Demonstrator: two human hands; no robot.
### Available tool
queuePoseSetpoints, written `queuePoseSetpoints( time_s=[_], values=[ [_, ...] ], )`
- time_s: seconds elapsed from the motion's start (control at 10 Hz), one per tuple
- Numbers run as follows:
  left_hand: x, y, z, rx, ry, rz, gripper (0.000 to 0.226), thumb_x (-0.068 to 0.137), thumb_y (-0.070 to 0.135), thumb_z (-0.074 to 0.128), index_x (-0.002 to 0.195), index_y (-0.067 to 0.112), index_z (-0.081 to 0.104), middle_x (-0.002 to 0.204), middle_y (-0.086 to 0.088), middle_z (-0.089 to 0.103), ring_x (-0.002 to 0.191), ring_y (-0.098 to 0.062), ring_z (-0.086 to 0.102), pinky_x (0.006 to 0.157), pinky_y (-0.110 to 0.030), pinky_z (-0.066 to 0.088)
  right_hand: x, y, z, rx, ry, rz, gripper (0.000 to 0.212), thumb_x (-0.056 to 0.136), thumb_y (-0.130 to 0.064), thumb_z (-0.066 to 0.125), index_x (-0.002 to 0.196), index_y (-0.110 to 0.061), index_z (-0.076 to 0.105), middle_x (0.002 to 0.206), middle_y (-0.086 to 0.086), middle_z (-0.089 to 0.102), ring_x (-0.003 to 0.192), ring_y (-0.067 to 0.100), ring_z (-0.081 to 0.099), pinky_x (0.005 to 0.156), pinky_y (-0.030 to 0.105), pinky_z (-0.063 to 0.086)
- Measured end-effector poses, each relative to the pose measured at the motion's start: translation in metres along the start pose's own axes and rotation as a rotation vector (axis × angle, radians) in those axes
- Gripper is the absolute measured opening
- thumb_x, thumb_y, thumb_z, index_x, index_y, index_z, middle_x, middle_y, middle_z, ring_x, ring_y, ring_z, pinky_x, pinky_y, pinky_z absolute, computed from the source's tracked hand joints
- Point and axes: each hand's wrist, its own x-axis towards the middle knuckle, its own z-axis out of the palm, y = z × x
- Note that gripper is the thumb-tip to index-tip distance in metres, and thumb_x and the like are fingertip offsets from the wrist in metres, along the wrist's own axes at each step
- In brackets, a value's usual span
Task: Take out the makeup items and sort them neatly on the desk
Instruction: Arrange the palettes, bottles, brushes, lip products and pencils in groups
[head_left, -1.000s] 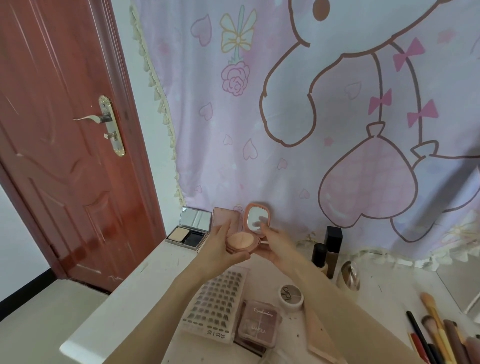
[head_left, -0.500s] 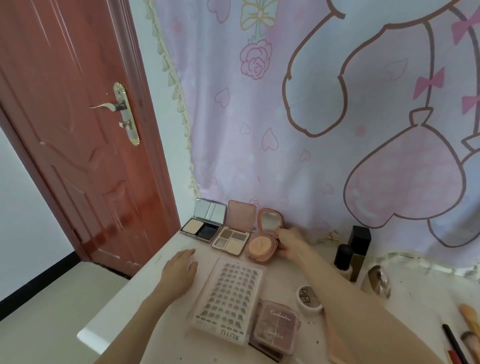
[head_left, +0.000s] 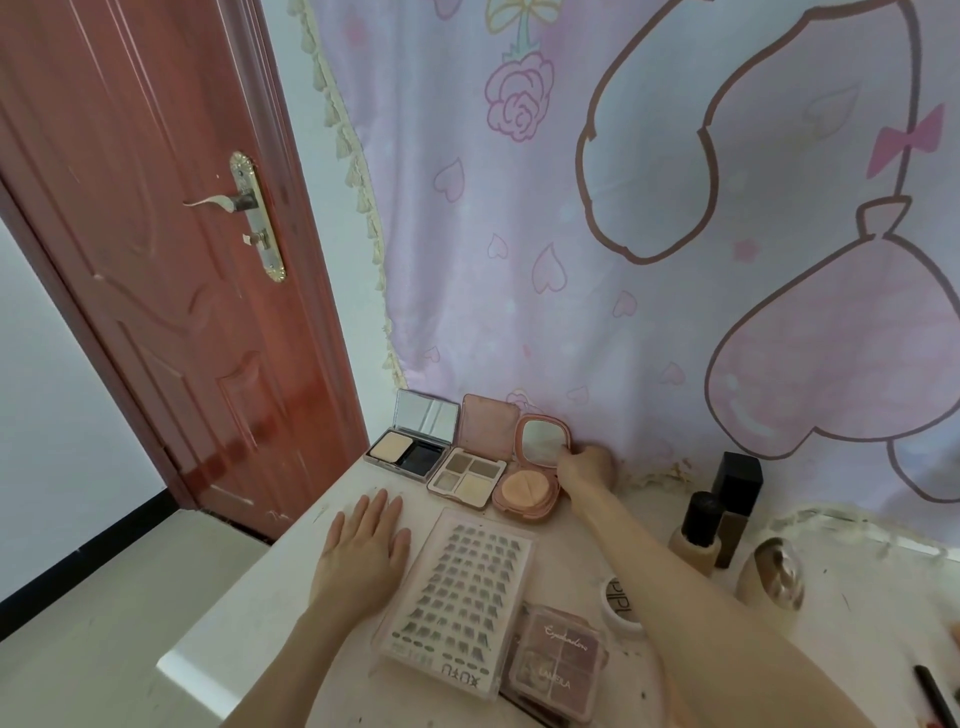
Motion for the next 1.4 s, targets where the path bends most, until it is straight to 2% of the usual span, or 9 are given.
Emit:
queuePoseSetpoints(
  time_s=[0.3,0.8,1.0,1.1,1.2,1.3,1.4],
  values=[
    [0.0,0.0,0.001,0.017,-0.013,-0.005,0.053,0.099,0.042,0.012,0.148,0.026,0.0,0.157,0.006,-0.005,0.143,-0.01,-0.009,0.116,-0.033,-0.007,-0.001,-0.002,0.0,0.032,0.069,-0.02,0.025,0.086,-0.015,0.06,0.104,-0.002,0.07,0.109,0.021,0.067,0.105,0.031,0.062,0.086,0.032,0.047],
    [0.001,0.0,0.002,0.023,-0.005,-0.016,0.053,0.099,0.042,0.014,0.149,0.028,0.004,0.157,0.007,-0.002,0.143,-0.009,-0.006,0.117,-0.034,-0.005,-0.004,-0.001,-0.006,-0.178,0.027,-0.057,0.025,0.086,-0.007,0.054,0.107,-0.004,0.068,0.114,0.021,0.065,0.108,0.032,0.06,0.083,0.03,0.047],
    [0.002,-0.002,0.002,0.0,-0.016,-0.02,0.053,0.099,0.042,0.015,0.149,0.027,0.005,0.157,0.007,-0.001,0.143,-0.01,-0.006,0.117,-0.034,-0.004,-0.016,0.0,-0.009,-0.181,-0.013,-0.057,0.028,0.088,-0.012,0.055,0.111,0.001,0.064,0.118,0.021,0.062,0.111,0.032,0.058,0.086,0.031,0.045],
    [0.002,-0.004,0.001,-0.011,-0.029,-0.005,0.053,0.099,0.041,0.017,0.149,0.027,0.007,0.157,0.007,0.001,0.144,-0.01,-0.004,0.116,-0.034,-0.004,-0.026,0.002,-0.014,-0.157,-0.028,-0.06,0.031,0.089,-0.018,0.055,0.107,0.007,0.059,0.114,0.021,0.061,0.107,0.029,0.058,0.083,0.031,0.044],
    [0.002,-0.004,-0.003,-0.201,0.006,0.0,0.046,0.1,0.037,0.026,0.144,0.025,0.029,0.155,0.007,0.017,0.143,-0.009,0.007,0.116,-0.033,0.001,-0.045,0.007,-0.027,-0.137,-0.051,-0.161,0.02,0.09,-0.021,0.053,0.09,-0.001,0.053,0.097,0.014,0.055,0.087,0.023,0.05,0.07,0.027,0.034],
    [-0.002,-0.003,-0.016,-0.598,0.077,-0.052,0.031,0.099,0.025,0.038,0.118,0.016,0.062,0.138,-0.003,0.049,0.131,-0.016,0.038,0.109,-0.03,0.022,-0.071,0.01,-0.041,-0.268,-0.222,-0.272,0.017,0.088,-0.024,0.055,0.082,-0.009,0.061,0.088,0.011,0.062,0.087,0.029,0.058,0.068,0.027,0.039],
    [-0.008,0.001,-0.028,-0.588,-0.012,-0.056,0.032,0.097,0.034,0.043,0.095,0.018,0.071,0.121,-0.007,0.061,0.12,-0.024,0.046,0.103,-0.034,0.031,-0.089,0.005,-0.047,-0.336,-0.43,-0.206,0.02,0.085,-0.027,0.058,0.091,-0.009,0.064,0.084,0.009,0.065,0.082,0.028,0.066,0.072,0.035,0.053]
  ],
)
